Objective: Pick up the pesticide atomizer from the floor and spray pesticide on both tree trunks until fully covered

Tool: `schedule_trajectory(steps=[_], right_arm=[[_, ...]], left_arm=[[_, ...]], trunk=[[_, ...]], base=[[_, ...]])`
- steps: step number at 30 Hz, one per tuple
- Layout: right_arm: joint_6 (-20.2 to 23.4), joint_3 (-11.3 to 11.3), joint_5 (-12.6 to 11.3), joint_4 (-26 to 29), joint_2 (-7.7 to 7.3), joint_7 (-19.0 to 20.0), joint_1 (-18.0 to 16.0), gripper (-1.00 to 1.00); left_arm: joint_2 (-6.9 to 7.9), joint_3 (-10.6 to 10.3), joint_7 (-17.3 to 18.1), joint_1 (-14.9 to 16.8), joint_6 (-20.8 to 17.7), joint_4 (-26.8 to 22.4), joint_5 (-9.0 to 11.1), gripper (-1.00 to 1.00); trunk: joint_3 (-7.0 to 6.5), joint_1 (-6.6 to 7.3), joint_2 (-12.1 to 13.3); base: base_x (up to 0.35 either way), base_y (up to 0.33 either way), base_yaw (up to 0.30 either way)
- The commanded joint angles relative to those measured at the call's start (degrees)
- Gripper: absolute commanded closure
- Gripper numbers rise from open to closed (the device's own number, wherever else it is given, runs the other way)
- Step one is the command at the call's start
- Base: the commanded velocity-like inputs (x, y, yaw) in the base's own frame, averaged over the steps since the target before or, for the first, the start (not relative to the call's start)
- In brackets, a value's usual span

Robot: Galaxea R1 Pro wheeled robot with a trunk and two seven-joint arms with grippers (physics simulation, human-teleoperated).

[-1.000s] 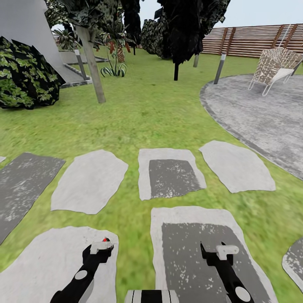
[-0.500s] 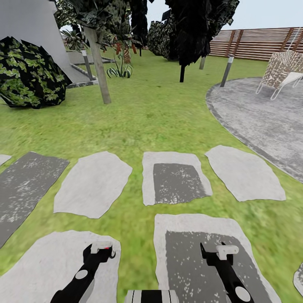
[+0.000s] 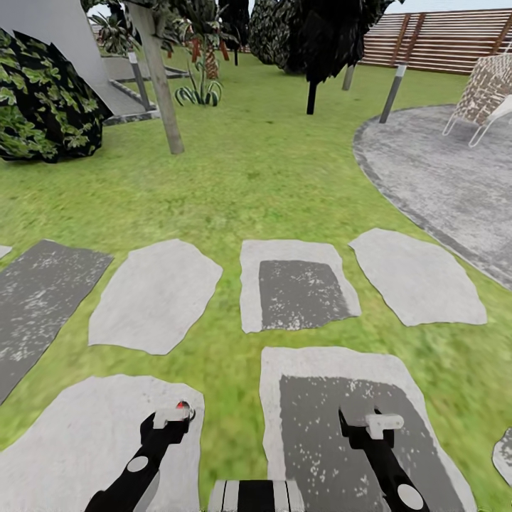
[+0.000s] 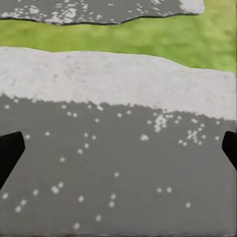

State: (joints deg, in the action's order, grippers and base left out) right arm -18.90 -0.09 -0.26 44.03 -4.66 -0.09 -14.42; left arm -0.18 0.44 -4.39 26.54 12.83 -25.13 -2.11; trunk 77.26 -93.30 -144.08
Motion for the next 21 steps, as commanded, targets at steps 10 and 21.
schedule_trajectory(steps=[10, 21], right_arm=[[0.0, 0.0, 0.0, -0.1, 0.0, 0.0, 0.0, -1.0], [0.0, 0.2, 0.0, 0.0, 0.09, 0.0, 0.0, -1.0]], left_arm=[[0.0, -0.1, 0.0, 0.0, 0.0, 0.1, 0.0, -1.0], [0.09, 0.0, 0.0, 0.0, 0.0, -0.1, 0.0, -1.0]], trunk=[[1.31, -0.07, 0.0], [1.32, -0.07, 0.0]], base=[[0.0, 0.0, 0.0], [0.101, -0.055, 0.0]])
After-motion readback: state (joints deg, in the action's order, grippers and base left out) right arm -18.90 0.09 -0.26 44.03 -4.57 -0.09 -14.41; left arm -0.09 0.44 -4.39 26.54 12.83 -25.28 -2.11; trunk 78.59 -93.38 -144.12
